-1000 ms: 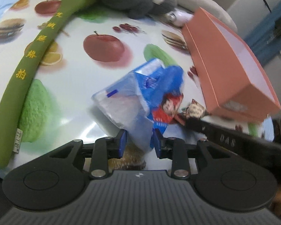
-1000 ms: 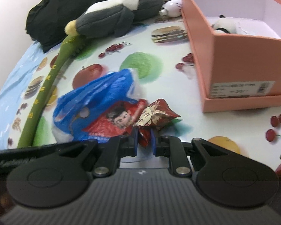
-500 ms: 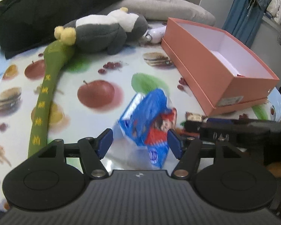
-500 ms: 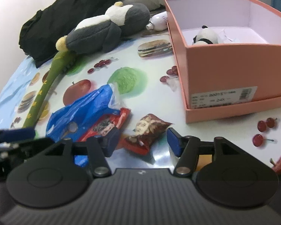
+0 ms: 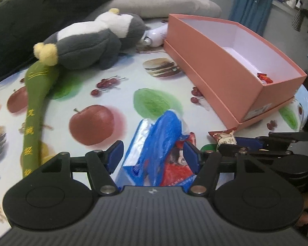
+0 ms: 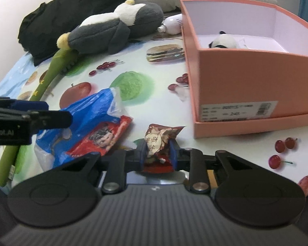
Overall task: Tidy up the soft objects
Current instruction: 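Carry the snack bag with the left tool over the box while the right tool carries the wrapper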
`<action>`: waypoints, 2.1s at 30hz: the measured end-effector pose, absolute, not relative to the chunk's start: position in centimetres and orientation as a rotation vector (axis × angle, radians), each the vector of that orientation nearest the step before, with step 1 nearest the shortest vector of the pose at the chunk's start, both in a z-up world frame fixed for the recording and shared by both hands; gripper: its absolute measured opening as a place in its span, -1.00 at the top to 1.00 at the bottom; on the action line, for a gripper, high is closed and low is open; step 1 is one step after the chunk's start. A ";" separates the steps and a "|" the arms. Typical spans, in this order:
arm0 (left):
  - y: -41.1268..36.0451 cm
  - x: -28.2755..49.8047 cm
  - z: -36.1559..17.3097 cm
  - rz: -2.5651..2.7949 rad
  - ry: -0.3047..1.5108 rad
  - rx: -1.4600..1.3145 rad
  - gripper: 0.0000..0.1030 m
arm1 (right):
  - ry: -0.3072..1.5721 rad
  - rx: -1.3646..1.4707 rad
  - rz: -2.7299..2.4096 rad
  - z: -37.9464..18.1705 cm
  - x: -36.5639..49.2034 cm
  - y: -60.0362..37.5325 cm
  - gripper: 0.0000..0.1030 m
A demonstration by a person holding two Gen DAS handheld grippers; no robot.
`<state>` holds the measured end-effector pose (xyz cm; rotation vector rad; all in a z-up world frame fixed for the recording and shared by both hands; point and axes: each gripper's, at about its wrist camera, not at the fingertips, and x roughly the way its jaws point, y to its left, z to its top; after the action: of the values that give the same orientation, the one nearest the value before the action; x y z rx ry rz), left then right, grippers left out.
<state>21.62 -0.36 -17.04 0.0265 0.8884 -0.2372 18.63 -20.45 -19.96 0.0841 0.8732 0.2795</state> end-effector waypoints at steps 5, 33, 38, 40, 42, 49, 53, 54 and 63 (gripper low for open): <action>-0.9 22.7 -18.1 -0.238 0.922 0.003 -0.31 | 0.880 0.096 0.280 -19.9 18.4 -21.2 0.48; -1.8 18.5 -15.7 -0.094 0.842 -0.142 0.85 | 0.803 0.115 0.321 -14.6 14.4 -22.2 0.48; -1.5 16.5 -13.5 -0.100 0.804 -0.185 0.85 | 0.756 0.125 0.315 -12.0 13.1 -23.0 0.48; -1.5 15.8 -12.5 -0.104 0.782 -0.195 0.86 | 0.733 0.129 0.314 -10.8 12.7 -23.3 0.48; -1.6 15.3 -11.7 -0.111 0.767 -0.207 0.85 | 0.712 0.126 0.312 -9.9 12.3 -23.5 0.48; -2.6 13.8 -9.6 -0.142 0.736 -0.225 0.85 | 0.670 0.128 0.296 -7.6 11.4 -24.7 0.49; -3.3 13.1 -8.6 -0.158 0.720 -0.228 0.85 | 0.651 0.130 0.279 -6.4 10.7 -25.7 0.49; -3.5 12.9 -8.3 -0.159 0.718 -0.230 0.85 | 0.646 0.130 0.276 -6.2 10.6 -26.0 0.49; -5.7 12.0 -6.6 -0.211 0.697 -0.243 0.85 | 0.616 0.139 0.224 -4.4 8.9 -28.9 0.49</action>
<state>11.99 -5.72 -6.59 -0.2434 0.6970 -0.2113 8.89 -28.94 -4.36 0.1394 0.6156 0.2241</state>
